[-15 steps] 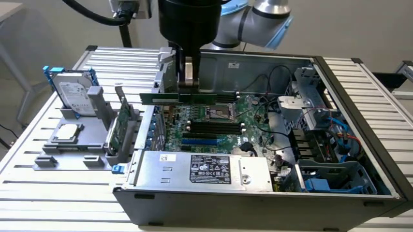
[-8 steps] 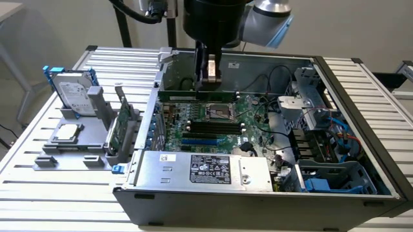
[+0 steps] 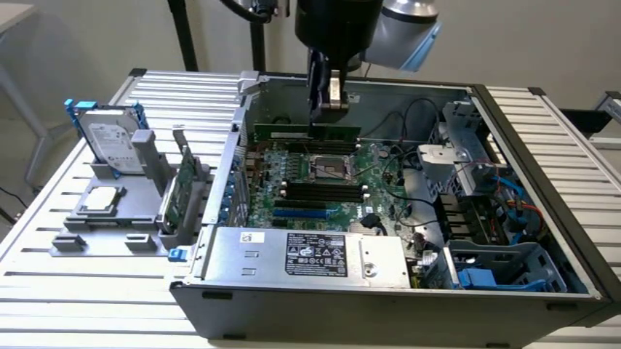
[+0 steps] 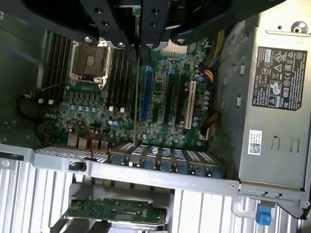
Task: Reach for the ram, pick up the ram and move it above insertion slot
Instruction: 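Pick up the ram and move it above insertion slot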
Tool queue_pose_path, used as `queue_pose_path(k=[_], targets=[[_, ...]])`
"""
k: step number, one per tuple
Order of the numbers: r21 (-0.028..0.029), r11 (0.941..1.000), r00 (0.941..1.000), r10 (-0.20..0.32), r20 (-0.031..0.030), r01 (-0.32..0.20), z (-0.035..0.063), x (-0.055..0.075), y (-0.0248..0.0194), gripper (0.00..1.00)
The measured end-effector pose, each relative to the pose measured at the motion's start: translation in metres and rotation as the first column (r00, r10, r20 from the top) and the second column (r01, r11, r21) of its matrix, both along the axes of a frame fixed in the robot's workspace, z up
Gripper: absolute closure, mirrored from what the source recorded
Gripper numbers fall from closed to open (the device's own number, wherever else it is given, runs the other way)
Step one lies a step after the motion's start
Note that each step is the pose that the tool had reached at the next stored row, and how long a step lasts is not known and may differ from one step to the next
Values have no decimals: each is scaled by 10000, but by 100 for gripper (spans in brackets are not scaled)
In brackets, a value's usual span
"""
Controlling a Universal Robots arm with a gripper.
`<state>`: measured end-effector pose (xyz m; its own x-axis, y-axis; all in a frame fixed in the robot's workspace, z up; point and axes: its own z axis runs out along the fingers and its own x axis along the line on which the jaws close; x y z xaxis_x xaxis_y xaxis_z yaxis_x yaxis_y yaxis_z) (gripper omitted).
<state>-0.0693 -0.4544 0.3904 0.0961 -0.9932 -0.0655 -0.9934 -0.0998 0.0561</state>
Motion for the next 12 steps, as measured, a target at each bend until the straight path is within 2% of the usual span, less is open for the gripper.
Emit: queue_pose_path(k=[8,12], targets=[[-5,10000,10000,0,0,0,-47,97,313,86],[-6,10000,10000,0,0,0,-74,144,435,86]])
